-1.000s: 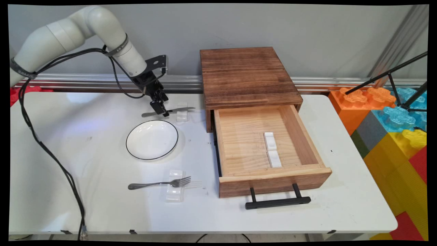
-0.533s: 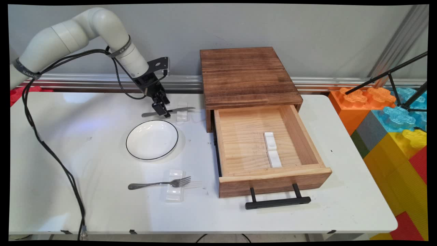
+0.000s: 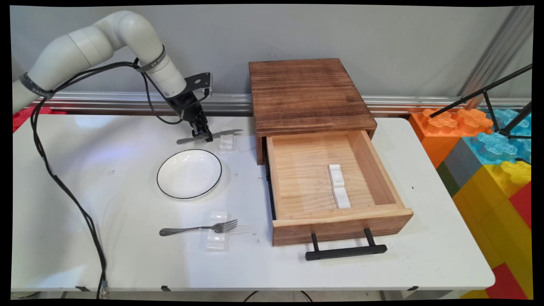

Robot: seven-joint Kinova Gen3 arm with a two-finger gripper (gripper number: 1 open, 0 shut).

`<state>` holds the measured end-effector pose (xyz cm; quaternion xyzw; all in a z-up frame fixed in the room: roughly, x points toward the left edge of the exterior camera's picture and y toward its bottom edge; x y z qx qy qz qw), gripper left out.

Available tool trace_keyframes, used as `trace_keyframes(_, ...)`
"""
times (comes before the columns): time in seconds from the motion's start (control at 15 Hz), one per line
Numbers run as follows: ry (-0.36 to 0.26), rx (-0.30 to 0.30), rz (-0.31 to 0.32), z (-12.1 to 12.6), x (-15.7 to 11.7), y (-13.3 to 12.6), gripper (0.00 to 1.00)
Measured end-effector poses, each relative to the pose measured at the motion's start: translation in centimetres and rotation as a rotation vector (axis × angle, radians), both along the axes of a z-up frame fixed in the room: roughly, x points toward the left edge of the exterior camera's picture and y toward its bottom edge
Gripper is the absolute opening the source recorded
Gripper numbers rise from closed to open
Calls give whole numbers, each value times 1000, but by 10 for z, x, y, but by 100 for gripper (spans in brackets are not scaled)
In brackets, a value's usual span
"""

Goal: Place the picked object into the drawer

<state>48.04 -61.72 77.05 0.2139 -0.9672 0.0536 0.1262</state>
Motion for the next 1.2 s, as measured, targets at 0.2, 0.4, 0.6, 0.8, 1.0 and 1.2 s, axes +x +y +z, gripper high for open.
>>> trace_keyframes(0.2,0,3,-1,3,-1,1,0)
trace_keyframes(0.4,-8,-14,19,14,0,4,0)
trace_keyframes(0.6,-21,-44,69,36,4,15,0)
trace_keyframes(0.8,-47,-58,113,63,10,38,0)
trace_keyframes(1.0,-62,-73,135,93,13,63,0)
trace_keyframes(1.2,-65,-86,147,128,7,90,0)
